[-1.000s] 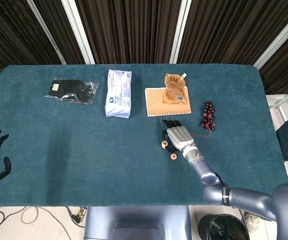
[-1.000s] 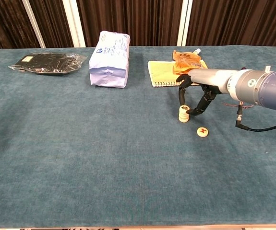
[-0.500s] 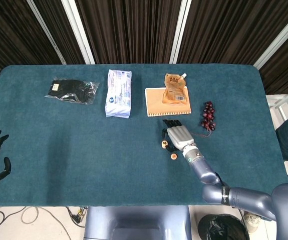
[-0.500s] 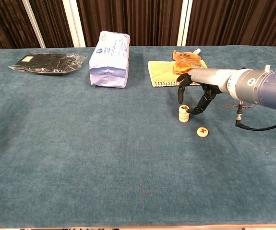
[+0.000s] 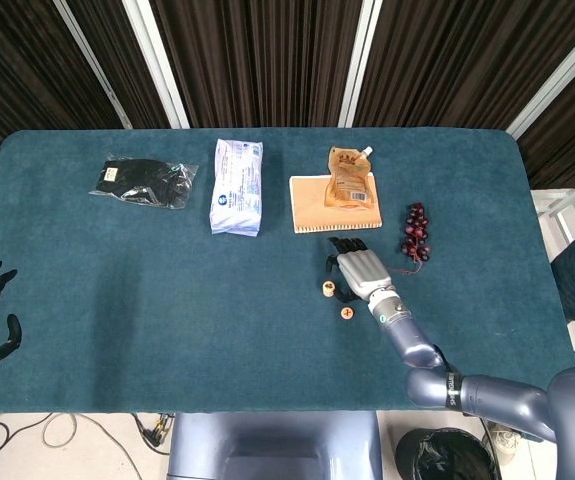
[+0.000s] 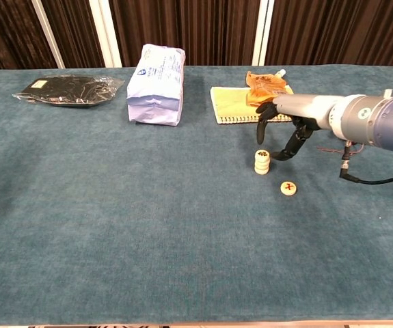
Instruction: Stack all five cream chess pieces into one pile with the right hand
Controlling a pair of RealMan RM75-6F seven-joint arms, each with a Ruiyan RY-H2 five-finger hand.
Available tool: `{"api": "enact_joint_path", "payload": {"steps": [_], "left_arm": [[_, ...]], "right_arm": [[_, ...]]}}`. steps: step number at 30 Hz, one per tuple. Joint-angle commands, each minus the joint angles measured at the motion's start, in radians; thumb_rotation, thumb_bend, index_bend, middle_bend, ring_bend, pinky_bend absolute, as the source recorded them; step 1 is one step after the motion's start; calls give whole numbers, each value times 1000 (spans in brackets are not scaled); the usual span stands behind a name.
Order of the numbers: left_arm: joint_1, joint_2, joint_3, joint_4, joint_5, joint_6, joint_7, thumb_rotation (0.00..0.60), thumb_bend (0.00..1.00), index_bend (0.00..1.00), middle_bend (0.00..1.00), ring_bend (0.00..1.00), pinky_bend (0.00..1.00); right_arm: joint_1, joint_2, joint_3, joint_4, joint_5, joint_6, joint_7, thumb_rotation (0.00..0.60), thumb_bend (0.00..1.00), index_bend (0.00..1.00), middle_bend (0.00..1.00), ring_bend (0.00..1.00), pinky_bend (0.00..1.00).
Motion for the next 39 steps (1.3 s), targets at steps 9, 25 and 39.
{"api": "enact_joint_path", "payload": {"steps": [9, 25, 39], "left_arm": [[1, 0, 0, -2, -1, 2, 0, 600, 624, 143, 0, 0, 0], [1, 1, 0, -4, -3, 0, 1, 600, 624, 145, 0, 0, 0], [1, 3, -1, -5, -6, -3, -3, 600, 624, 145, 0, 0, 0]], "right_arm": [[-79, 106, -26, -153, -53, 83, 33, 600, 407, 342, 0, 0, 0], [-220, 70, -113, -219, -95, 231, 9, 600, 407, 341, 0, 0, 0], [-250, -10, -95, -165, -122, 255, 10, 600, 407, 341, 0, 0, 0]]}}
